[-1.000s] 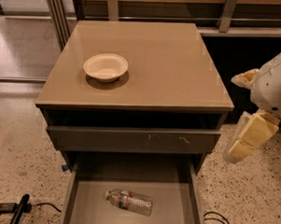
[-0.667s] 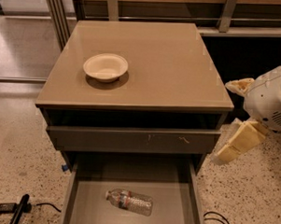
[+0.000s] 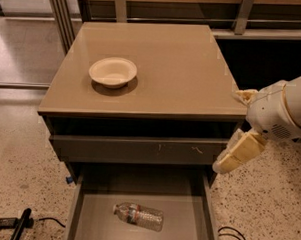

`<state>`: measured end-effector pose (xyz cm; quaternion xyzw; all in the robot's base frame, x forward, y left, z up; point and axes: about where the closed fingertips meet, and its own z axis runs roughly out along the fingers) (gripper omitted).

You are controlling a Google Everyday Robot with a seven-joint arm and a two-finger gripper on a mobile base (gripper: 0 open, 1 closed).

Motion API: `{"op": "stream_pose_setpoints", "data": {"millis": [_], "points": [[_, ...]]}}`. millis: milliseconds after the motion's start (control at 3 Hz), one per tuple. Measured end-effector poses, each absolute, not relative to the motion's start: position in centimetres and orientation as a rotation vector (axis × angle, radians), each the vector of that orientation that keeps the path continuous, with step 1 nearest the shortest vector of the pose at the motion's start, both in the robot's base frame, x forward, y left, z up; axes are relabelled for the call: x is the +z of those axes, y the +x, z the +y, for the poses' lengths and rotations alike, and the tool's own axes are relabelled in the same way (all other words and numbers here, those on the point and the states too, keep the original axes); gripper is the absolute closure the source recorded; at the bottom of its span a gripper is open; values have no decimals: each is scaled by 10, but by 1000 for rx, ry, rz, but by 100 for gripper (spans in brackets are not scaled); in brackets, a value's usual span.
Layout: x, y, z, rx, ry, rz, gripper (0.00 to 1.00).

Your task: Pick water bottle from middle drawer and place on counter

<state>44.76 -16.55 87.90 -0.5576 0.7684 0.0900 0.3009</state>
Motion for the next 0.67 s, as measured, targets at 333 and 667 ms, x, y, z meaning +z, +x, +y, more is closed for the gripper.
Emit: {"op": "stream_pose_setpoints", "data": {"millis": [333, 667], "points": [[849, 446, -150, 292, -1461, 2080, 0], [791, 434, -127, 369, -1442, 2137, 0]]}}
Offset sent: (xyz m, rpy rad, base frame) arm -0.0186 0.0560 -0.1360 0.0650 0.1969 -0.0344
